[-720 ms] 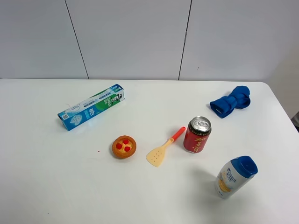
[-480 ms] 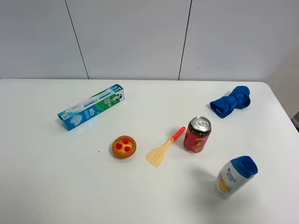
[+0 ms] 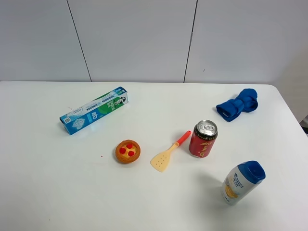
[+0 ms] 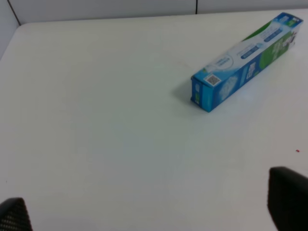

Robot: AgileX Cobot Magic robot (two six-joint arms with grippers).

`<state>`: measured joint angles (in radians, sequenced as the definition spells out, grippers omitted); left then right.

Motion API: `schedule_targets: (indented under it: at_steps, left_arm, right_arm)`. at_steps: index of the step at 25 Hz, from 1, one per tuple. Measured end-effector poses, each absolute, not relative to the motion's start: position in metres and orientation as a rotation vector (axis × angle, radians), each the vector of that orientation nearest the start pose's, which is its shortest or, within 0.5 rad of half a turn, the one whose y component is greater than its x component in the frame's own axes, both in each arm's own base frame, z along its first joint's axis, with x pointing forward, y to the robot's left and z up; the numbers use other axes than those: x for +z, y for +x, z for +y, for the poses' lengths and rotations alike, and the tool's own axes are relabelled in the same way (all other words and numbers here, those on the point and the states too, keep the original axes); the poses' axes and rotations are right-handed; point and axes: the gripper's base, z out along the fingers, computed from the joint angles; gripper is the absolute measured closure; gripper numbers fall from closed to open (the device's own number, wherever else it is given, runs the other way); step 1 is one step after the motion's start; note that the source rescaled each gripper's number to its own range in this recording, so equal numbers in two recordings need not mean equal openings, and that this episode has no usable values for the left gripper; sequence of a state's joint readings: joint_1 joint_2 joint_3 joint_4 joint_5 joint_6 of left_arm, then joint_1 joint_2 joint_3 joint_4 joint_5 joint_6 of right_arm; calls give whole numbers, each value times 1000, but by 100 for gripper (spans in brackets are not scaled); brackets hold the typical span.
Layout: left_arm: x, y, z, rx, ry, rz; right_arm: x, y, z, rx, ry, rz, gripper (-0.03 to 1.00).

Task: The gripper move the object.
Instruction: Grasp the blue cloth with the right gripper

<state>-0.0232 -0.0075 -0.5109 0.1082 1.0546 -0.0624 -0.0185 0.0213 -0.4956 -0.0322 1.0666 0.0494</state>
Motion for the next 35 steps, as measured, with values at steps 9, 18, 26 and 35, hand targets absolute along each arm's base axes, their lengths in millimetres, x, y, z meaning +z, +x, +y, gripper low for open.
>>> schedule_targets:
  at_steps: [9,18,26,35]
  left_arm:
    - [281,-7,9,74,-45,2016]
    - [281,-7,9,74,-45,2016]
    - [281,-7,9,74,-45,2016]
    - [281,-7,9,74,-45,2016]
  right_arm:
    - [354,80,-1,147,285,2119,-3]
    - [360,197,-5,240,620,2232,-3]
    - [339,290,-20,219,837,2306,-3]
    - [276,372,-30,169,953,2463,-3]
